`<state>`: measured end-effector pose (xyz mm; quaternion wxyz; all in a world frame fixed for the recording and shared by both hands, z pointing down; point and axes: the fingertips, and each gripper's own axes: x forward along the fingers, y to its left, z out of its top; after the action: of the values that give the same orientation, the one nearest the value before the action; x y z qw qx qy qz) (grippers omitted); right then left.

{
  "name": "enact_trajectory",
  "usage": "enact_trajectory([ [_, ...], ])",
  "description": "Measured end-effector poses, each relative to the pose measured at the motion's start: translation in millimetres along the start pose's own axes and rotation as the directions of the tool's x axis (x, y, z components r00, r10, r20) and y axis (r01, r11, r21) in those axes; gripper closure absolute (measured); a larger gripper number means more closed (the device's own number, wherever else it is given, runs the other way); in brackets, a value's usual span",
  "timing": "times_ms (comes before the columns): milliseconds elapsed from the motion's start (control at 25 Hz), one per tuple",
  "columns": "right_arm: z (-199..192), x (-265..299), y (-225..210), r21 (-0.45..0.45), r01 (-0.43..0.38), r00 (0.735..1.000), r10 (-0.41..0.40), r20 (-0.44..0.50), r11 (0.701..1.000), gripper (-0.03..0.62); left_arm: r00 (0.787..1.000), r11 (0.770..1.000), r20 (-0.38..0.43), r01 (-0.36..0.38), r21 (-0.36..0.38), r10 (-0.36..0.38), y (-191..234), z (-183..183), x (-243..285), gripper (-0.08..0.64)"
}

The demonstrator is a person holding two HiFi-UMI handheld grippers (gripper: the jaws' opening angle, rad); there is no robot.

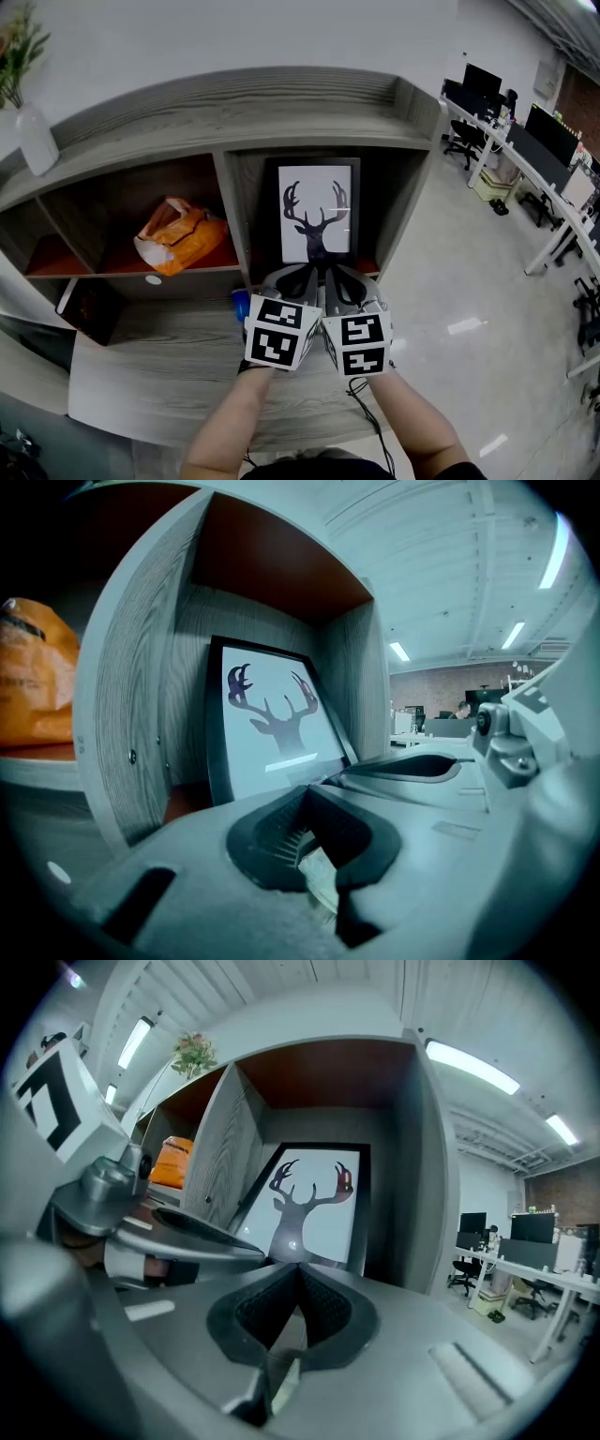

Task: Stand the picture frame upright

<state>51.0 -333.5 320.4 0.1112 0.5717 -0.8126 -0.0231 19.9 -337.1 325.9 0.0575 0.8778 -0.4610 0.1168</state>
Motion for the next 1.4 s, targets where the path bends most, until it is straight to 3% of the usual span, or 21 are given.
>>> enact_trajectory([
  [480, 0, 12, 2, 0.010, -0.043, 0.995, 0.044, -0.092, 0.999, 0.591, 0.999, 1.000, -0.054, 0.006, -0.003, -0.007, 0, -2, 0, 0.554],
  [1040, -1, 21, 0, 0.101, -0.097, 0.984, 0.110, -0.138, 0.990, 0.591, 0.988, 0.996, -0.144, 0.039, -0.084, -0.051, 2, -1, 6, 0.518],
  [1400, 0, 25, 1, 0.165, -0.109, 0.980, 0.133, -0.146, 0.980, 0.591, 0.988, 0.988, -0.148, 0.030, -0.152, -0.052, 7, 5, 6, 0.500],
])
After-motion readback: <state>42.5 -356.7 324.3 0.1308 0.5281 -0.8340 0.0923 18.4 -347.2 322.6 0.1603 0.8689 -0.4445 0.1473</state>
